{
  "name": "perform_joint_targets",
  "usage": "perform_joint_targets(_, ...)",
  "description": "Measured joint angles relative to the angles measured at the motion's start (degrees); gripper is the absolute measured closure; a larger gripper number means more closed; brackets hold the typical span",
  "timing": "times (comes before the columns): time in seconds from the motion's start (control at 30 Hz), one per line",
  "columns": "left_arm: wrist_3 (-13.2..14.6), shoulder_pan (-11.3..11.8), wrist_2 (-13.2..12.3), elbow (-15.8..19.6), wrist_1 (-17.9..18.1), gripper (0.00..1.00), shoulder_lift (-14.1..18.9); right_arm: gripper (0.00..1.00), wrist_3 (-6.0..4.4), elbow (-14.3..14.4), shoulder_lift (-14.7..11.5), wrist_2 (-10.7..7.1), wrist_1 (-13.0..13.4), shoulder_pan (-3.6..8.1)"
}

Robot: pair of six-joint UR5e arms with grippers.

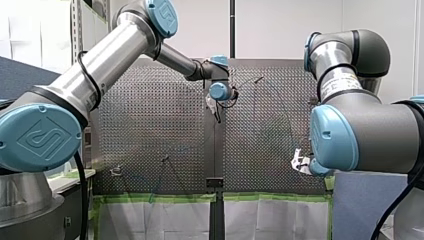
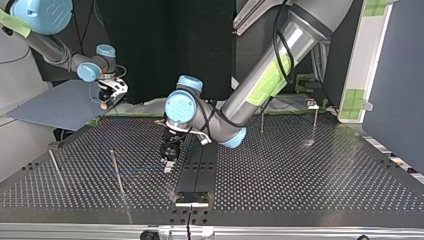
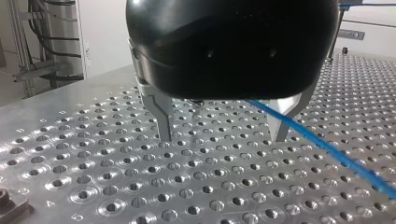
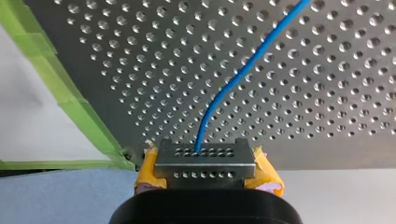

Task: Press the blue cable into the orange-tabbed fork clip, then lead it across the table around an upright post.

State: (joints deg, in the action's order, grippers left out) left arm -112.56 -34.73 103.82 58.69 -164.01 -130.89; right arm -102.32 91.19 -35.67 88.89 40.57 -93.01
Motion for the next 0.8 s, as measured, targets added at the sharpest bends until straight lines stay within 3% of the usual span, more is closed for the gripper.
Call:
perform_joint_targets(0.4, 0.0, 0.0, -0.3, 0.0, -0.3, 0.0, 0.0, 1.0, -2.78, -0.1, 3.2, -0.16, 1.2, 1.45)
perform_joint_targets(0.8, -0.2, -0.6, 1.5, 0.0, -3.1, 0.0, 0.0, 1.0, -2.92, -0.6, 3.4, -0.28, 0.9, 1.84)
